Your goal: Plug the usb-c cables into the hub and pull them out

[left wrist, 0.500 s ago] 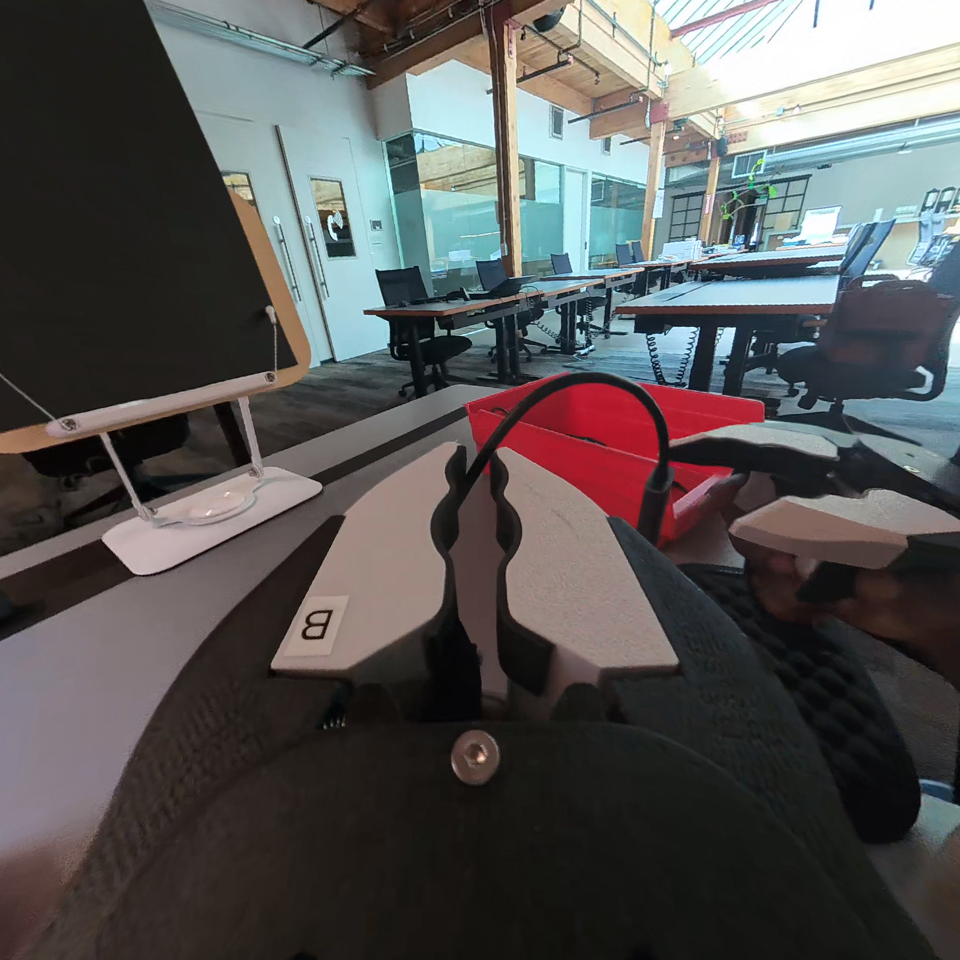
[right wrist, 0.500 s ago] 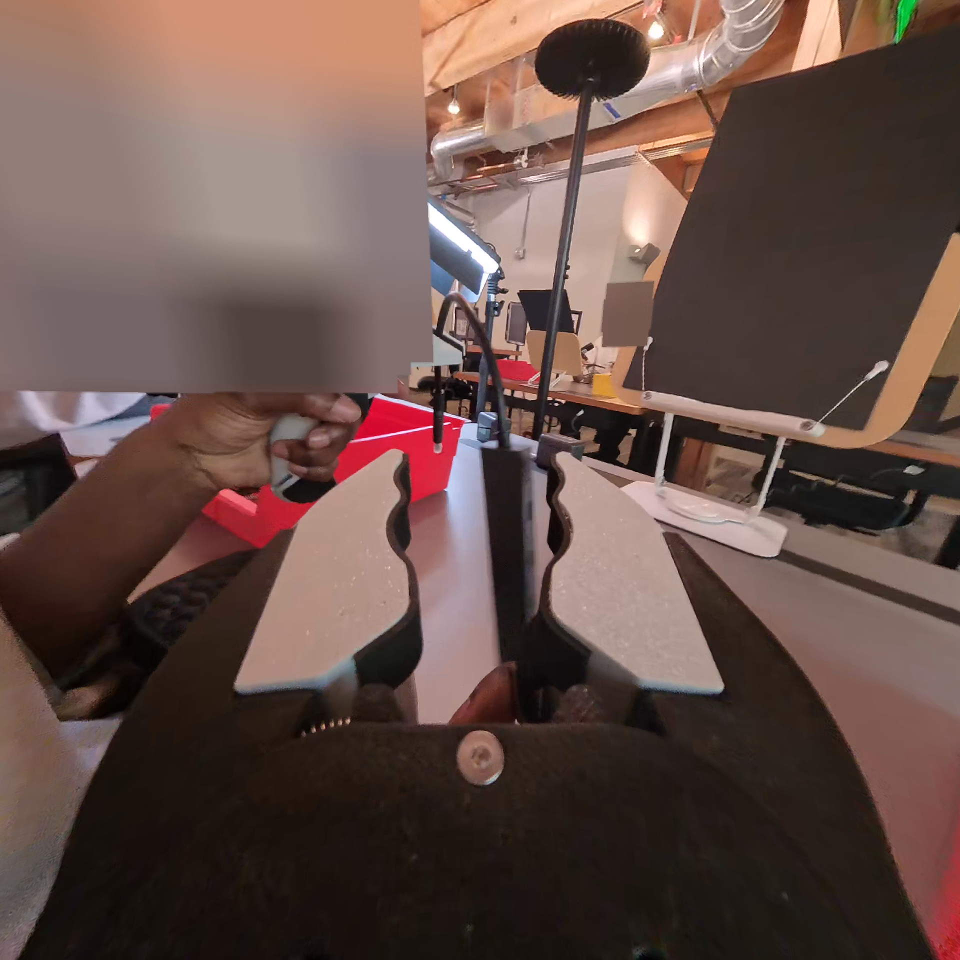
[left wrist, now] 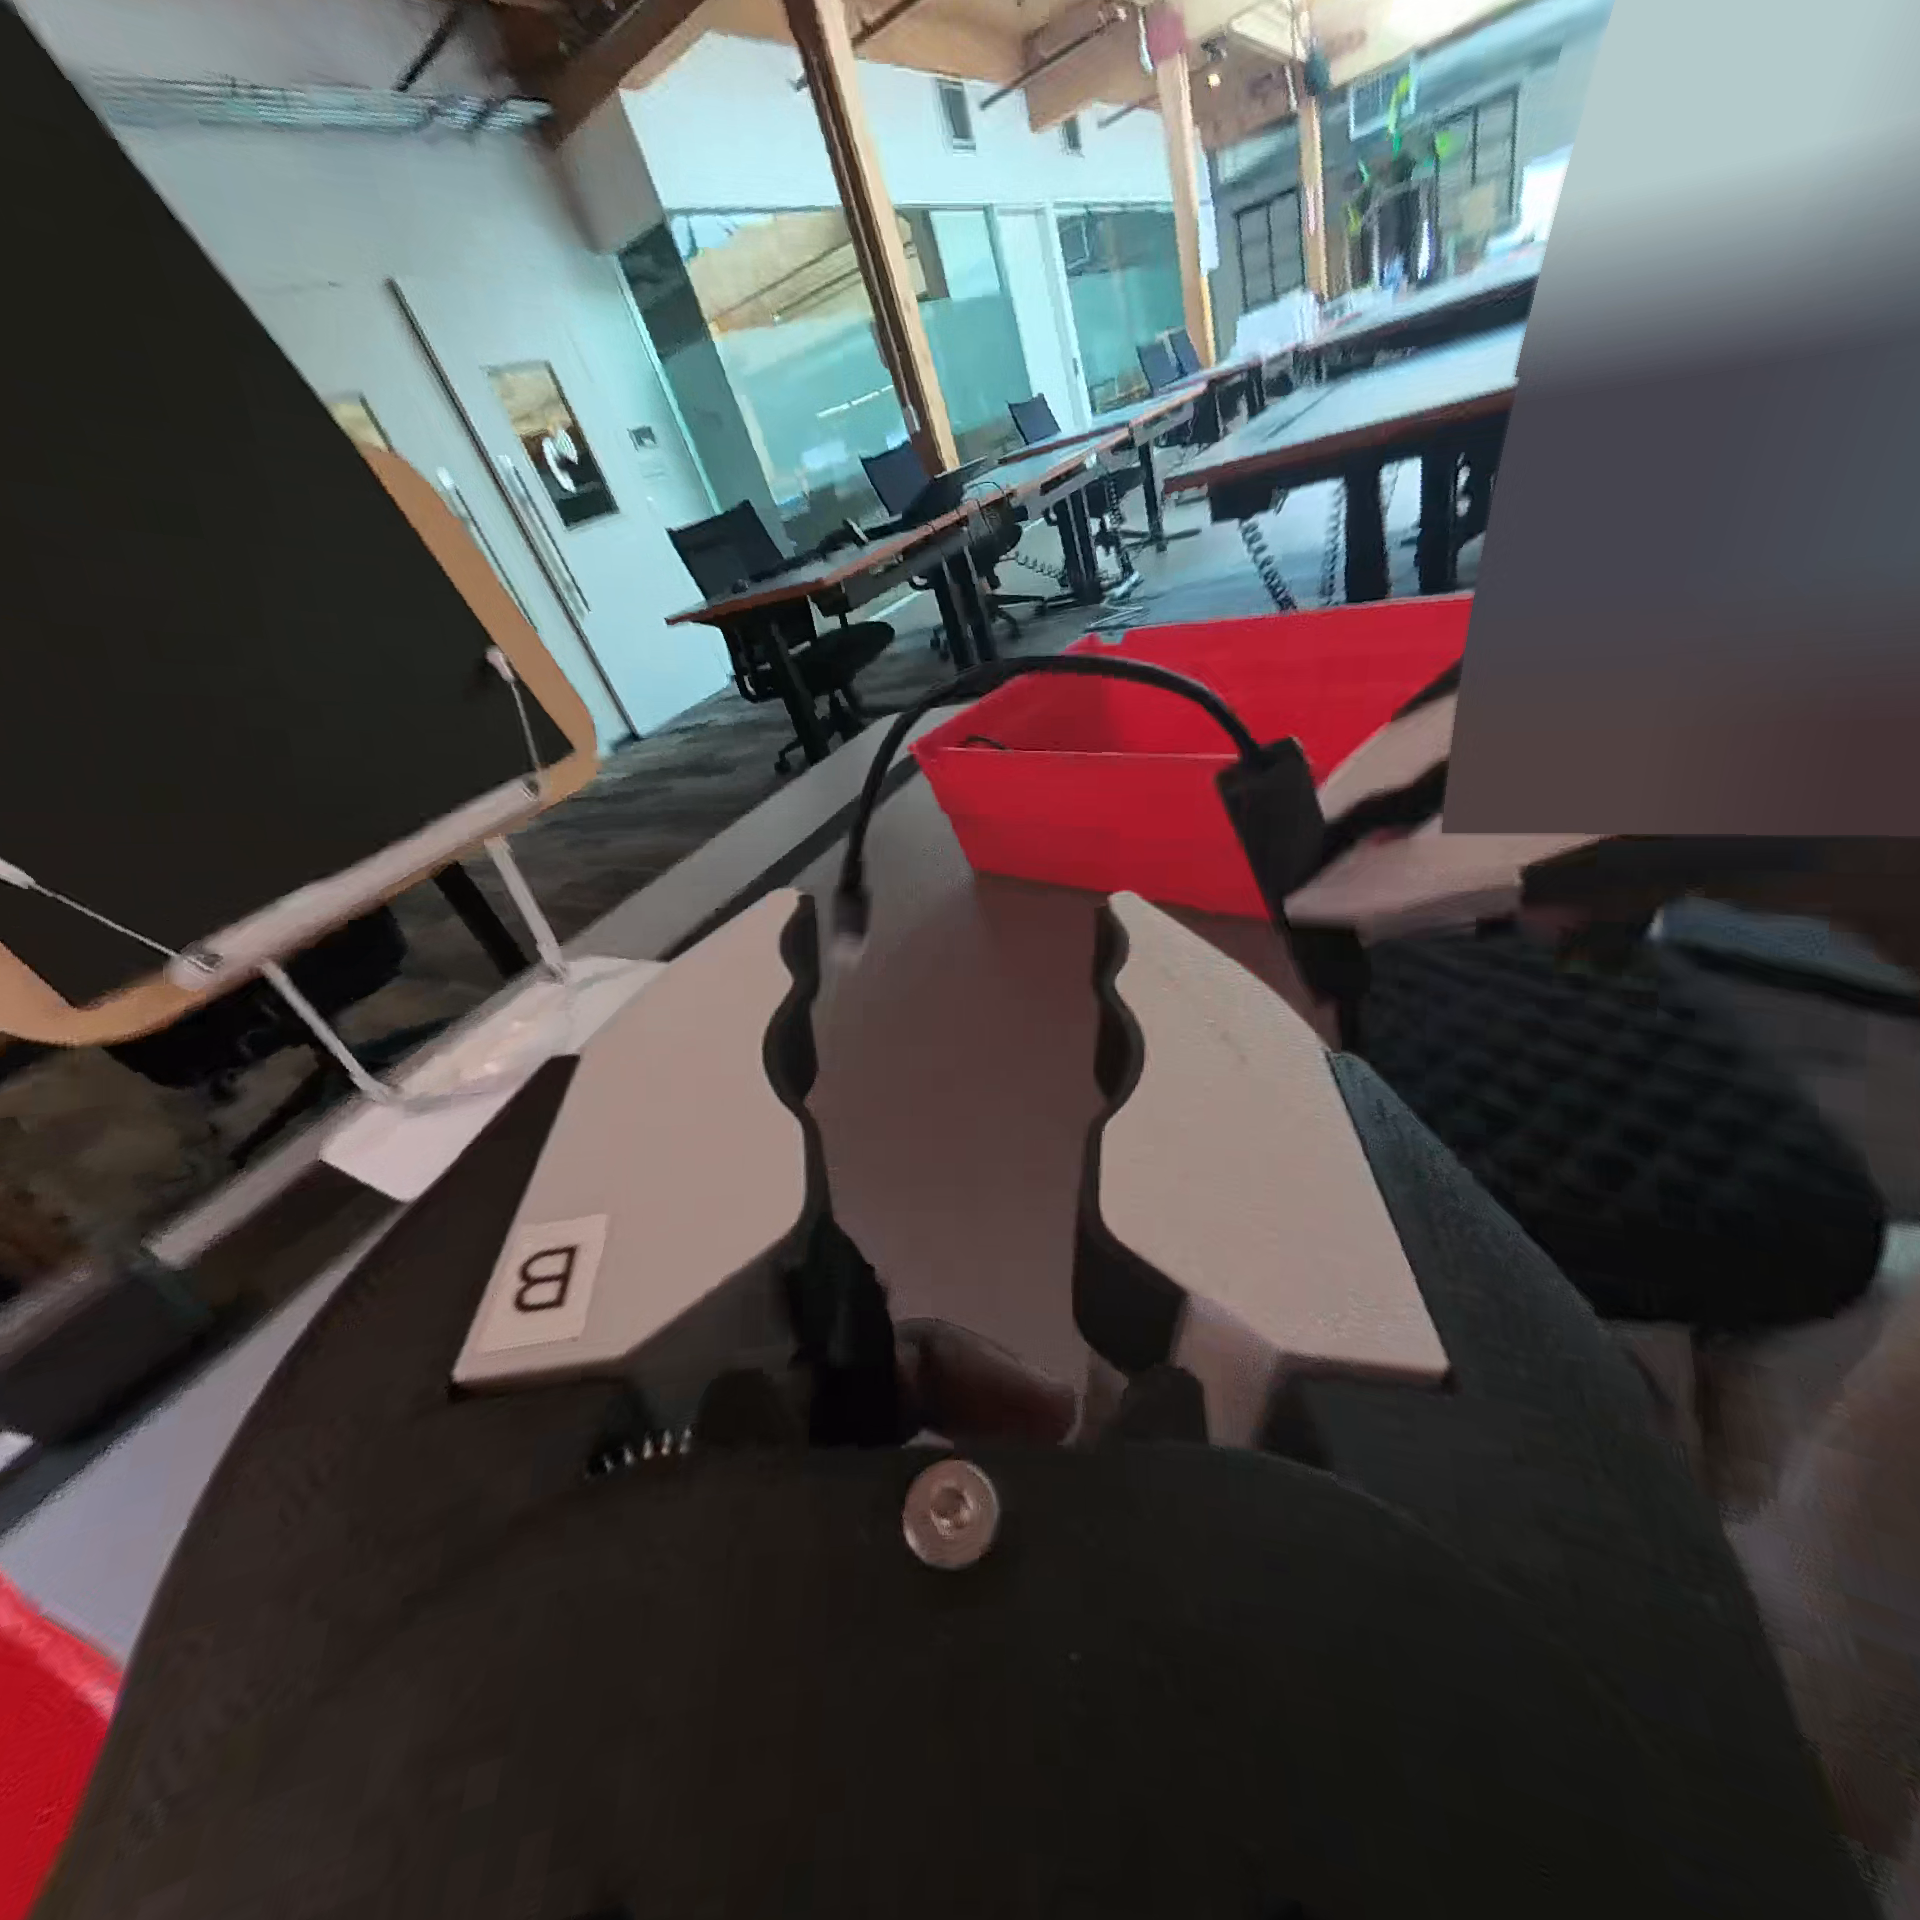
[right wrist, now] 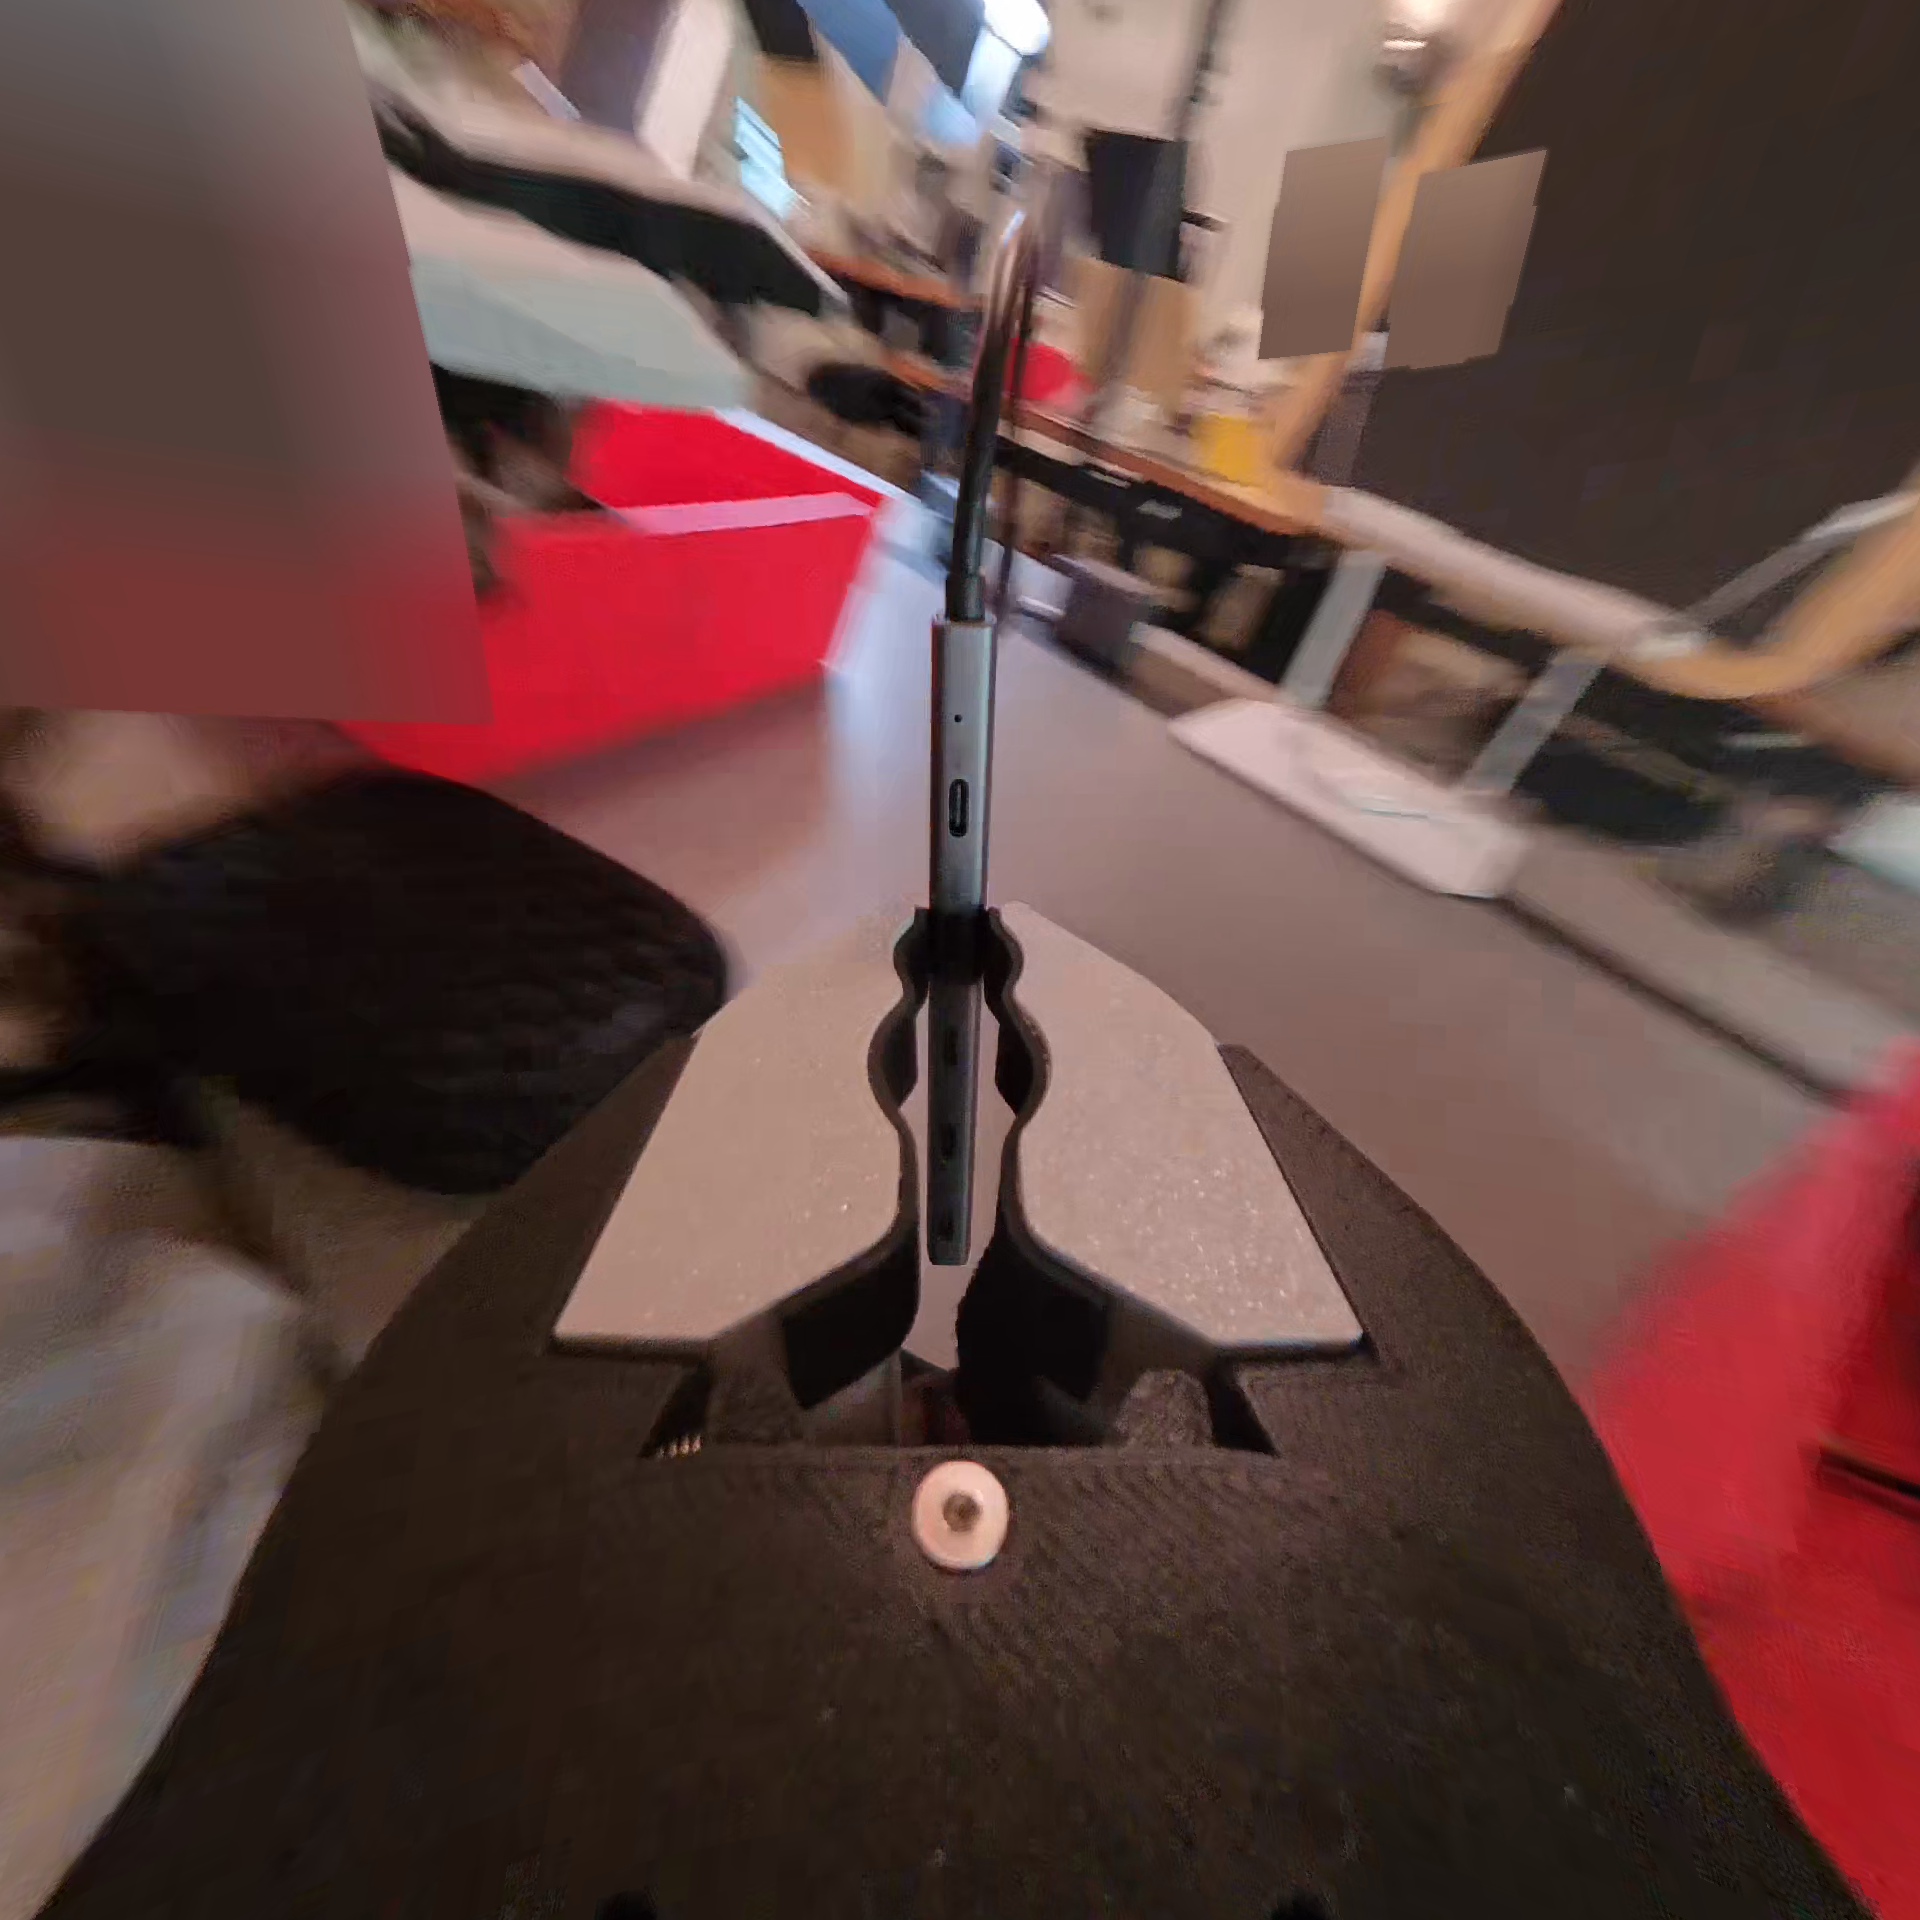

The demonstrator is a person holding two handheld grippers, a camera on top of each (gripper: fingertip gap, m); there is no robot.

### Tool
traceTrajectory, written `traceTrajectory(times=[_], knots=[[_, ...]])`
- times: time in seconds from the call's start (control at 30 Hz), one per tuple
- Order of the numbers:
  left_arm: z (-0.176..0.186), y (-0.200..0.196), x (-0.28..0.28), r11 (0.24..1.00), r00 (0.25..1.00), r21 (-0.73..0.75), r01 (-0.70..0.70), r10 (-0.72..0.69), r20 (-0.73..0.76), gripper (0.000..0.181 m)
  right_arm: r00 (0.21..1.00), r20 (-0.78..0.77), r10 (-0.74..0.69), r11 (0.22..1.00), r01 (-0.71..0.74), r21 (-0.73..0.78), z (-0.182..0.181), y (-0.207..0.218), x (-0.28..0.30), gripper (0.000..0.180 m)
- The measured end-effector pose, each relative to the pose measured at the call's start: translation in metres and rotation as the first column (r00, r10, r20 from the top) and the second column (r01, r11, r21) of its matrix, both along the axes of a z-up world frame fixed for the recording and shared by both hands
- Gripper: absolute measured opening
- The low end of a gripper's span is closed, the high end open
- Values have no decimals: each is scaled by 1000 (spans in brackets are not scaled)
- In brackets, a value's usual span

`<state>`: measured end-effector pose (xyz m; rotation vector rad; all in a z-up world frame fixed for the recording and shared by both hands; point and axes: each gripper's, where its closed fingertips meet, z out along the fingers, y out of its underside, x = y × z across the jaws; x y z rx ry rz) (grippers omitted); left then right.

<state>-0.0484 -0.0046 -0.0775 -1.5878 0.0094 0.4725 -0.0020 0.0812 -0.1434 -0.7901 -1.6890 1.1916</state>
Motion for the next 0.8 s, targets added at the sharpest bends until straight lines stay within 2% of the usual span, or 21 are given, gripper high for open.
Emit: traceTrajectory(times=[0.07,0.1,0.17,0.23,0.27,0.33,0.4,0.47,0.5,0.6,0.67,0.73,0.8], knots=[[11,-5,10,1000,986,7,-23,24,-162,59,977,-70,-202,937,214,275,1,27,-3,9],[14,-2,21,1000,970,-7,-5,3,-244,59,962,-96,-254,877,271,396,0,34,-2,9],[1,14,55,988,917,-126,93,-134,-375,59,949,-116,-293,774,307,553,-5,37,0,9],[-28,37,75,951,854,-291,105,-237,-463,58,959,-77,-272,748,261,610,-13,30,2,9],[-45,46,75,926,813,-375,46,-252,-525,56,966,-49,-253,753,229,617,-17,24,4,9],[-66,58,66,889,743,-449,-89,-241,-624,48,976,-7,-218,752,173,636,-23,16,7,9],[-74,67,61,886,754,-452,-103,-226,-617,37,984,13,-179,730,124,672,-26,10,11,9],[-79,68,60,887,774,-456,-67,-242,-585,19,990,25,-139,715,83,694,-28,6,15,9],[-80,67,61,887,776,-460,-45,-259,-576,17,993,30,-110,707,57,704,-29,3,17,9],[-79,61,65,889,812,-454,60,-308,-495,11,999,-37,-37,708,52,704,-20,0,19,10],[-61,57,68,929,851,-328,174,-309,-425,10,982,-190,9,768,115,630,6,0,22,17],[-43,49,71,940,874,-189,285,-336,-351,10,938,-343,50,876,124,466,40,1,33,27],[-30,40,74,920,871,-67,386,-387,-301,10,845,-532,44,977,76,202,81,12,52,30]])
